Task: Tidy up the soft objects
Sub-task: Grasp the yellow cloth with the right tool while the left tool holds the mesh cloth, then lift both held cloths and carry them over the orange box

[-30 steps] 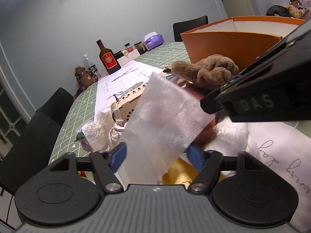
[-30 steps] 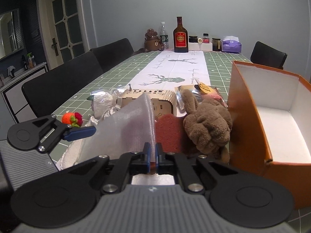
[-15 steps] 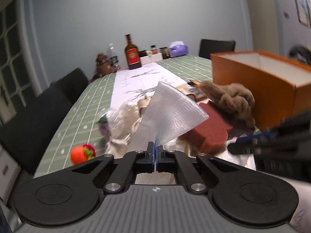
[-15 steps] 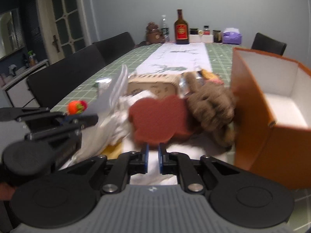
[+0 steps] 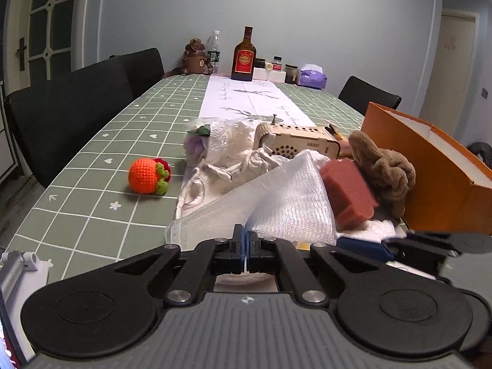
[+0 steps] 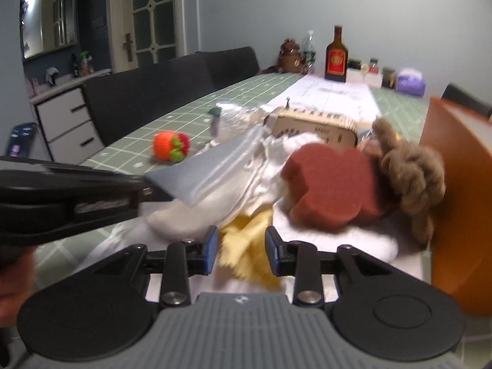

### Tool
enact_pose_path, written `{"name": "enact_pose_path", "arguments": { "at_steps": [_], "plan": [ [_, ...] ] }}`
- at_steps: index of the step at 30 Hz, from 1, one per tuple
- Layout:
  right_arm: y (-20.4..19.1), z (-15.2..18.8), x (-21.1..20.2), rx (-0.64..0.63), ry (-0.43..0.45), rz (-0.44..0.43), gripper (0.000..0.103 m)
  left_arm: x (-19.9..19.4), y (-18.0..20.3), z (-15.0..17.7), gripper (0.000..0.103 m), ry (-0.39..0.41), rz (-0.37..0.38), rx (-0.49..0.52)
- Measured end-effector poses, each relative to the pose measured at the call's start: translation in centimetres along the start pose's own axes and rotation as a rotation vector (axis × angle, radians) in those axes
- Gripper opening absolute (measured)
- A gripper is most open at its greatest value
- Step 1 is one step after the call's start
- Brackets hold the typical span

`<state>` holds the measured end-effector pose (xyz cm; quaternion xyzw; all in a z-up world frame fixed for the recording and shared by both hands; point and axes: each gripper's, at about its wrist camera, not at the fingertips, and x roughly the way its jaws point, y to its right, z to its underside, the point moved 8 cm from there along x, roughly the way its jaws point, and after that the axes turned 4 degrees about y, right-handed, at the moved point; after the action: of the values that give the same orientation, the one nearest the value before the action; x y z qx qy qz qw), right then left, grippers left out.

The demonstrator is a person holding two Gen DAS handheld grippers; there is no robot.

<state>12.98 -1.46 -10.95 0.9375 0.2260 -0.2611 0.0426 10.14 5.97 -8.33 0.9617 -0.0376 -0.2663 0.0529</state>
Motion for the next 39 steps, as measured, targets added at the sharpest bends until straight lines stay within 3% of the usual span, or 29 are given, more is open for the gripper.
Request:
{"name": "enact_pose_path", "arguments": {
  "at_steps": [4,8,13,15,24,39],
  "plan": [
    [0.0,0.0,1.4,-0.026,-0.022,0.039,0.038,0.0,0.0,0.1,0.001,-0.002,0.019,-0.017],
    [0.5,0.6,2.2,-0.019,-0.058,0.052,0.033,0.0,0.0,0.1,0.001,-0.002,0.029,-0.021],
    [1.1,0.9,2.5,-0.031,-0.067,0.088,0.004,0.2,0.1,0.3,0.001,-0.012,0.032,-0.019],
    [1.3,0.9,2.5,-0.022,-0.070,0.083,0.000,0.1,0.3,0.3,0.001,-0.011,0.033,-0.018],
    [1.4,-0.1,0.6,-0.003,-0.025,0.070,0.000,-0.6,1.1,-0.3,0.000,0.005,0.028,0.007],
    [2.1,-6.0,-6.0,0.041,0.145,-0.019,0.000,-3.2,2.2,-3.8,0.000,0.096,0.024,0.041]
  ]
}}
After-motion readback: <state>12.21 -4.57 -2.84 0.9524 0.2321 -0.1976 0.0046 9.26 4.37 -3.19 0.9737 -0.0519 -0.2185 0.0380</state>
